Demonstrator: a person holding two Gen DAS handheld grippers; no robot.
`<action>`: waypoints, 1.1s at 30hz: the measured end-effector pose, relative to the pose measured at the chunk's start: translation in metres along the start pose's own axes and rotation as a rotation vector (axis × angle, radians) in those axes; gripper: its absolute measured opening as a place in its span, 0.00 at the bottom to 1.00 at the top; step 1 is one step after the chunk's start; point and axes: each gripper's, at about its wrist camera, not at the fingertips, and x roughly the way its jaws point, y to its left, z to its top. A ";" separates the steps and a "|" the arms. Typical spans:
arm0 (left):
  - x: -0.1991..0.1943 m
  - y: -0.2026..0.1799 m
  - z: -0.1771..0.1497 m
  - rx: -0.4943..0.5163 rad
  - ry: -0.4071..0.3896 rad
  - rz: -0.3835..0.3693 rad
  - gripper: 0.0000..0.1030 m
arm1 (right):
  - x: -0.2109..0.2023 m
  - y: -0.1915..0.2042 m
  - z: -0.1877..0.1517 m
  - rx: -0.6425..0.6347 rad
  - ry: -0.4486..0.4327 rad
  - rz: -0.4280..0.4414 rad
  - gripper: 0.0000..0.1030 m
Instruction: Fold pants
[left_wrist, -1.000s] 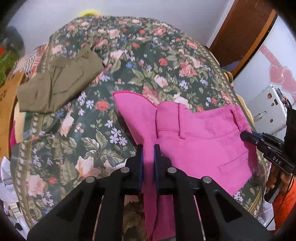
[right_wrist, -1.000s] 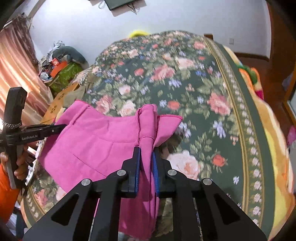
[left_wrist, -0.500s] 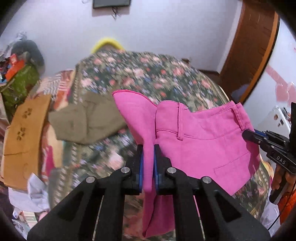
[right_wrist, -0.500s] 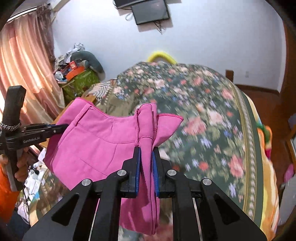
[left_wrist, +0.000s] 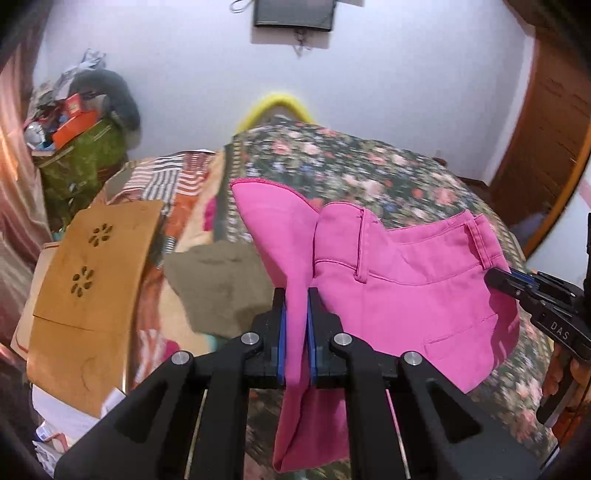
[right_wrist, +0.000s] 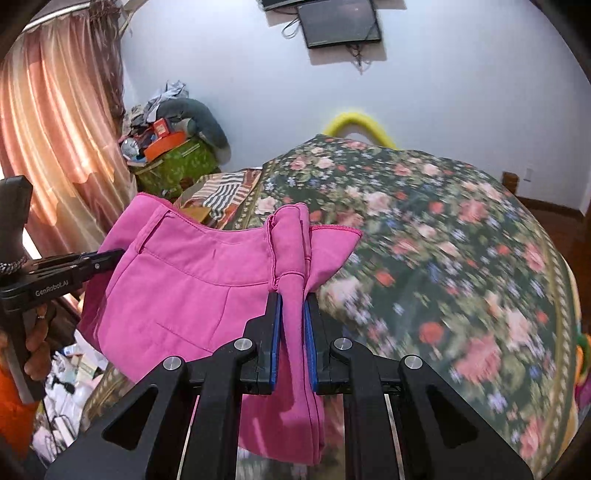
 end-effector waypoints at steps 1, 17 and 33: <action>0.009 0.008 0.003 -0.009 0.004 0.012 0.09 | 0.011 0.004 0.004 -0.012 0.004 -0.001 0.10; 0.169 0.082 0.005 -0.111 0.160 0.122 0.09 | 0.160 0.024 0.020 -0.106 0.142 -0.059 0.10; 0.159 0.087 -0.017 -0.054 0.226 0.167 0.13 | 0.143 0.015 0.013 -0.137 0.187 -0.143 0.42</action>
